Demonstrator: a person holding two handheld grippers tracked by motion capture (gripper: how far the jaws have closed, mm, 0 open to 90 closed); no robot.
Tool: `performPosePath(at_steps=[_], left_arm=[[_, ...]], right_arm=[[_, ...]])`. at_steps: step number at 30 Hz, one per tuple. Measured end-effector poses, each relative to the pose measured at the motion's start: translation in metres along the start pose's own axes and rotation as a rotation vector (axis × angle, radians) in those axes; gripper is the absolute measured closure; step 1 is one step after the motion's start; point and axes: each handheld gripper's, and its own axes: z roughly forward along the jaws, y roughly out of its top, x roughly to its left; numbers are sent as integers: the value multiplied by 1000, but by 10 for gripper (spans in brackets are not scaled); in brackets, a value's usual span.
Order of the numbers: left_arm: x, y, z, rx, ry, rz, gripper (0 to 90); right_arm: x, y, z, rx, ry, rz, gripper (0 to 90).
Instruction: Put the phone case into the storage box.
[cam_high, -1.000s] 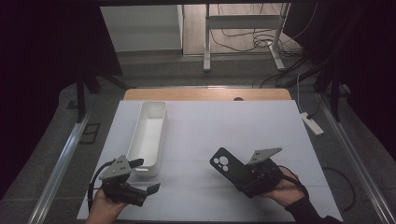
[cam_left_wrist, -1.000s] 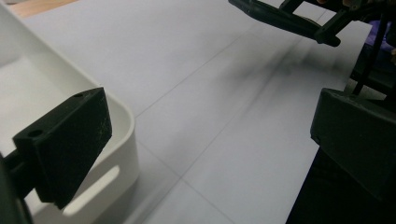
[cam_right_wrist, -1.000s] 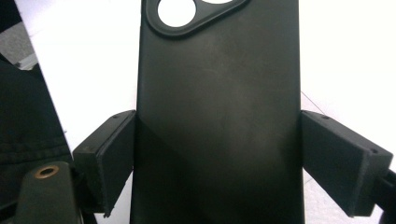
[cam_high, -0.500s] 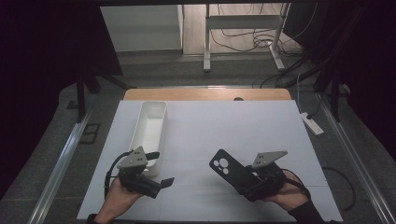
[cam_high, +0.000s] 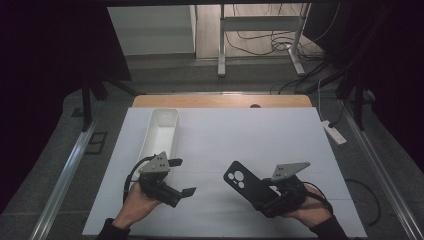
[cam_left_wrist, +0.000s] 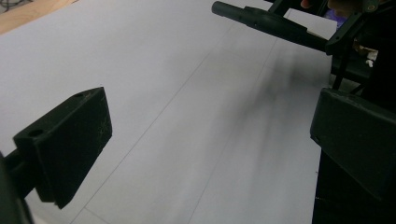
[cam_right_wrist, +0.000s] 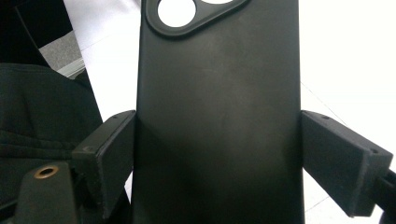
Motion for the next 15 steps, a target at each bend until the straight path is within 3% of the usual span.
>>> performPosePath(at_steps=[15], left_arm=[[-1, 9, 15, -5, -50, 33, 0]], right_arm=[[7, 5, 5, -6, 28, -29, 148]])
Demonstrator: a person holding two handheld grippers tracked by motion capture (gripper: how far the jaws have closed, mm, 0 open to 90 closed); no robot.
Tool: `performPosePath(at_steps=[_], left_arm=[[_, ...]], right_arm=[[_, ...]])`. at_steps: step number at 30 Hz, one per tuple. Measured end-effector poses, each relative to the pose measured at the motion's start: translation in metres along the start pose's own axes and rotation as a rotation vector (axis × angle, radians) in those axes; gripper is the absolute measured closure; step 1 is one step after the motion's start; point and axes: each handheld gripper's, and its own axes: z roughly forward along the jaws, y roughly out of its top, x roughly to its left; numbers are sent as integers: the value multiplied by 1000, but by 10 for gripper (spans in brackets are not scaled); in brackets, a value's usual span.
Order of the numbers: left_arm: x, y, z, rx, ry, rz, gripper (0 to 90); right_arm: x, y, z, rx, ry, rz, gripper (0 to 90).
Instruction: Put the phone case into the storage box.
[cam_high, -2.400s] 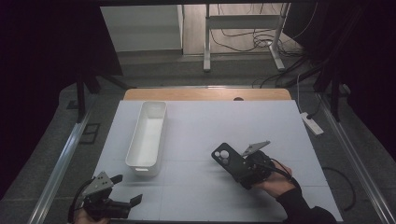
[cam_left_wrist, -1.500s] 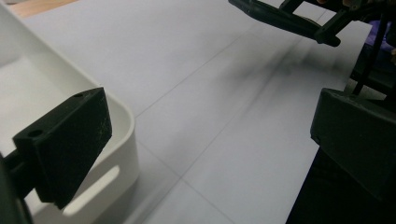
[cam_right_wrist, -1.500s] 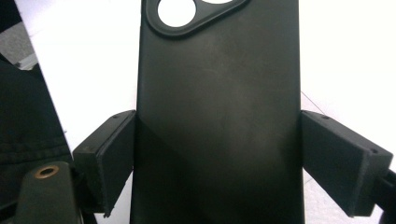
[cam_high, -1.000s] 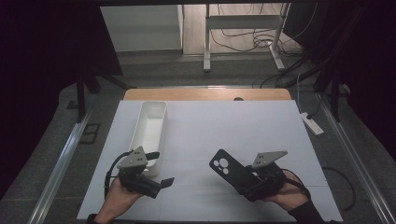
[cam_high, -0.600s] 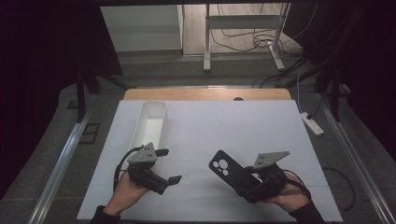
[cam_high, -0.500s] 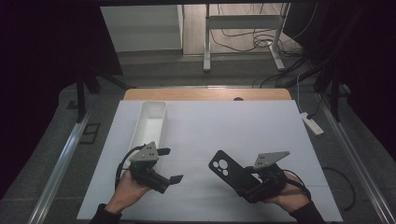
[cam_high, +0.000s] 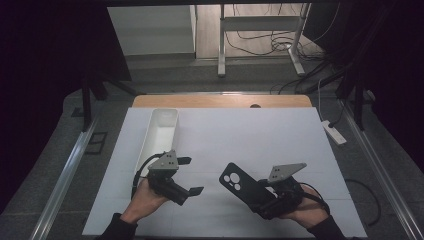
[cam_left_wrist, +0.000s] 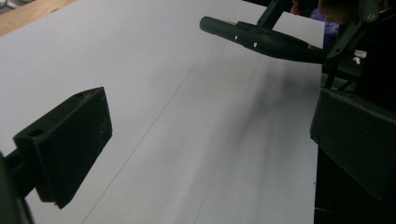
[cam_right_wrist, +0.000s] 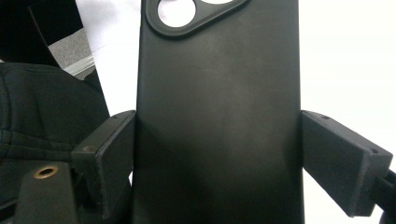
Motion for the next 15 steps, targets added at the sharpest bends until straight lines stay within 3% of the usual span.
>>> performPosePath(at_steps=[15], left_arm=[[-14, -10, 1, -19, -43, 27, 0]], right_arm=[[12, 6, 12, -13, 72, -32, 147]])
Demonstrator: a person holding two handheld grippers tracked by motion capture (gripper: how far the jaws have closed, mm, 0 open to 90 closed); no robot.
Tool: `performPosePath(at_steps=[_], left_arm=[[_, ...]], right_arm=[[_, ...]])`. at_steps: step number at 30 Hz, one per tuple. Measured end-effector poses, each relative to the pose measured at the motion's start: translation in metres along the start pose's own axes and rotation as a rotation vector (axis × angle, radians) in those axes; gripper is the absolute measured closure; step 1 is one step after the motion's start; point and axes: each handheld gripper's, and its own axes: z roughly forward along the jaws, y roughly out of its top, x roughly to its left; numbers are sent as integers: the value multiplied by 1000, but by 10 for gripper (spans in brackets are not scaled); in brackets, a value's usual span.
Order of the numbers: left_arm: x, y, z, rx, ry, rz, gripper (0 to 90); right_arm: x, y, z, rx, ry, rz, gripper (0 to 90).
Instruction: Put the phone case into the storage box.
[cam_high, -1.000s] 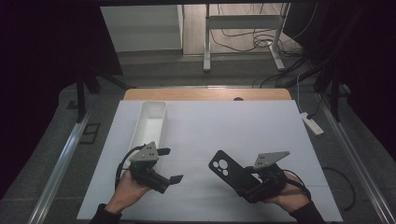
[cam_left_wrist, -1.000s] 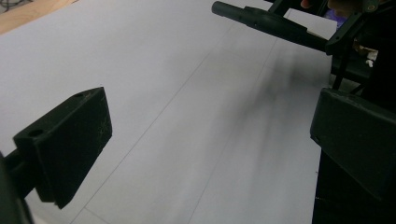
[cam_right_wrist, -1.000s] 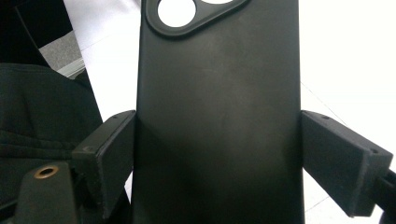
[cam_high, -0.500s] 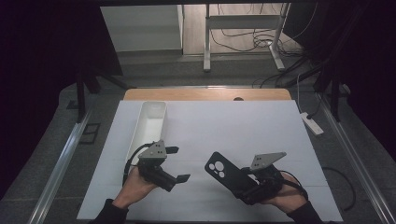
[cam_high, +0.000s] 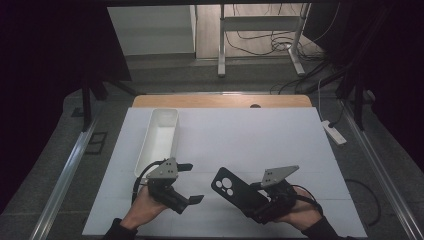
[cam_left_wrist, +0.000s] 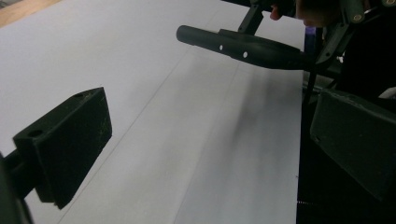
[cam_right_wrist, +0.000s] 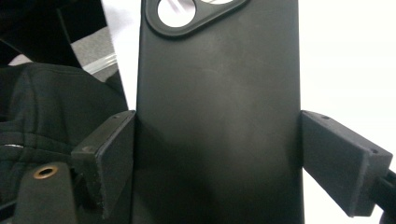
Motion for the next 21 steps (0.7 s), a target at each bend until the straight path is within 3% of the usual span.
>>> performPosePath(at_steps=[21], left_arm=[[-2, 0, 7, 3, -119, 34, 0]], right_arm=[[13, 12, 12, -13, 86, -88, 147]])
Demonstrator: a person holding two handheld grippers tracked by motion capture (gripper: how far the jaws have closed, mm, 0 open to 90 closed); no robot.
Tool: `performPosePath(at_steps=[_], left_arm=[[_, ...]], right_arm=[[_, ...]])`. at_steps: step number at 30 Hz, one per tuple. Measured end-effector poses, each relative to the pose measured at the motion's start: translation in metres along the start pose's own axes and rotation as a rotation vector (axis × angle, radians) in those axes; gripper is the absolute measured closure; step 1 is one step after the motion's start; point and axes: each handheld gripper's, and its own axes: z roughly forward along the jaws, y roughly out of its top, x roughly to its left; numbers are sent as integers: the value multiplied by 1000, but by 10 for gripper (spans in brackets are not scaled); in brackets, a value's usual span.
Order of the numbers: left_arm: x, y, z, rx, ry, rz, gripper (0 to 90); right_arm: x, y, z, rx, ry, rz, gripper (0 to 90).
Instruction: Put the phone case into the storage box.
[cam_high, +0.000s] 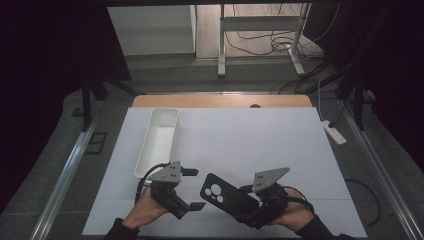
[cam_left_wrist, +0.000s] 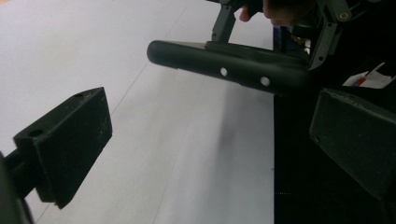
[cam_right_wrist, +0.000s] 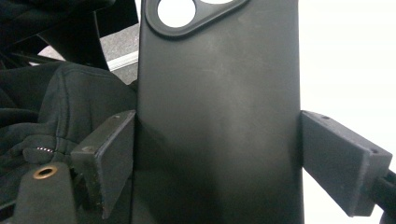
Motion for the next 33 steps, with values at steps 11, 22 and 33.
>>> performPosePath(at_steps=[11, 22, 33], left_arm=[[-2, 3, 4, 3, -69, 36, 18], [-2, 5, 7, 16, -154, 72, 65], [-3, 5, 8, 16, -190, 87, 94]], right_arm=[[4, 4, 5, 14, 31, -46, 146], [5, 7, 9, 21, 73, -78, 146], [6, 7, 10, 28, 99, -90, 146]])
